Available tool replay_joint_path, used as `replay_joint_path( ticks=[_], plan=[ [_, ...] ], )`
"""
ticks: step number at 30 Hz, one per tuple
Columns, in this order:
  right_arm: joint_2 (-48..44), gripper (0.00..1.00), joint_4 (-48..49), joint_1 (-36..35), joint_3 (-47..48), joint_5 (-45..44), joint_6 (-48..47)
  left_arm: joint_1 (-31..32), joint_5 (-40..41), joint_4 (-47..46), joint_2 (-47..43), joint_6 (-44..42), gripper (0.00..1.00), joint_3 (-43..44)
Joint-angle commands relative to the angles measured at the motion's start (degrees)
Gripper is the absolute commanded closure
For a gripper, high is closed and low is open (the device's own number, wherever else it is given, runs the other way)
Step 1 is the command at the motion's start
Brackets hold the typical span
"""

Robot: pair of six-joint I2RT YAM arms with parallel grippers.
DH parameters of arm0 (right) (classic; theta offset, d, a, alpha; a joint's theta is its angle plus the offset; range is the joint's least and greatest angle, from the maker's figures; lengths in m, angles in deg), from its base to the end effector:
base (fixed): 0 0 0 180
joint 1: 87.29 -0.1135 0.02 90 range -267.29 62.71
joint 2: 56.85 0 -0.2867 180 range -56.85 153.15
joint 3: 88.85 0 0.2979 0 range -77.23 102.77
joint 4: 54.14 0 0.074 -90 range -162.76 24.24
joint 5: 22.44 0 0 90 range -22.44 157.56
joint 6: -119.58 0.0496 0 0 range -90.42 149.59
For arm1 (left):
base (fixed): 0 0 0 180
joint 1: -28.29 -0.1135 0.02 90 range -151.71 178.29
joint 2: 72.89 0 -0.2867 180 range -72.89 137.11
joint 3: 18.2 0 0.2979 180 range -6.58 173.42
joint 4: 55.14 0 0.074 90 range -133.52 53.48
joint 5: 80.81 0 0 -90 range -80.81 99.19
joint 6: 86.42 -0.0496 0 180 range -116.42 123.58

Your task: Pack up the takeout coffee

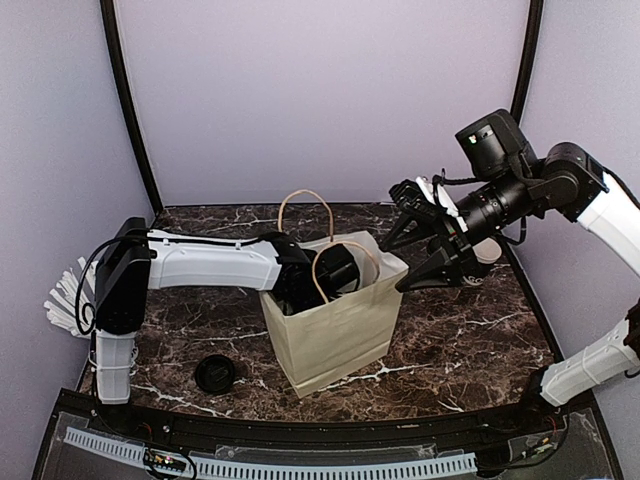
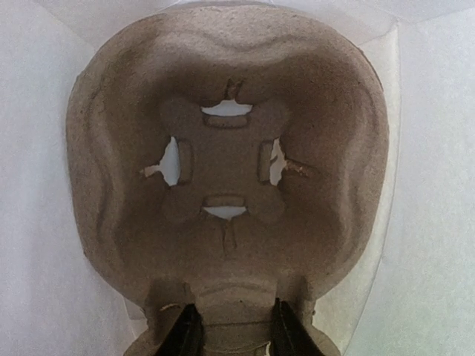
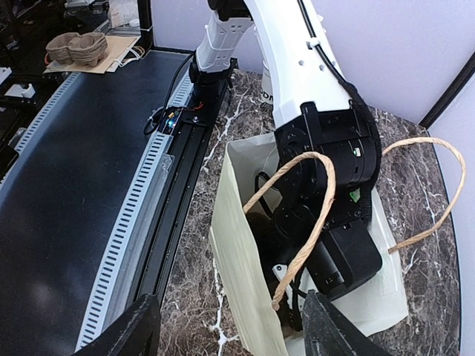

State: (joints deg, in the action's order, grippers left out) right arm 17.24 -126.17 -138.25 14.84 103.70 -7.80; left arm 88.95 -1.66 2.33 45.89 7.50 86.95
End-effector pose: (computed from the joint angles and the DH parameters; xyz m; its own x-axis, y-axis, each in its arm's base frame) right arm 0.1565 0.2395 0.4594 0.2096 -0.5200 -0.8281 -0.9743 -0.1826 -0.1319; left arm 0.2306 -0.4294 0.1785 -0.5231 0.7935 -0.3110 0.8523 0.4835 -0.1998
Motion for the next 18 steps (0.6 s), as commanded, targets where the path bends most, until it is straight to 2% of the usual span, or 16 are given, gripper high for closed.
replay_joint_path(
  ticks=[1,8,13,18],
  plan=[
    [0.1,0.33,1.6,0.2,-0.3,0.2,0.6,0.4,0.1,-5.9,-3.1,1.7,0.79,-3.0],
    [-0.3,0.33,1.3,0.3,-0.1,-0.1,0.6,0.4,2.2,-3.2,-3.6,1.6,0.74,-0.6],
    [-0.7,0.33,1.3,0.5,-0.1,-0.5,0.6,0.6,0.7,-1.3,-5.5,0.8,0.59,0.9],
    [-1.1,0.33,1.2,0.7,-0.2,-0.9,0.6,0.8,3.4,2.3,-6.6,0.4,0.50,4.4]
  ],
)
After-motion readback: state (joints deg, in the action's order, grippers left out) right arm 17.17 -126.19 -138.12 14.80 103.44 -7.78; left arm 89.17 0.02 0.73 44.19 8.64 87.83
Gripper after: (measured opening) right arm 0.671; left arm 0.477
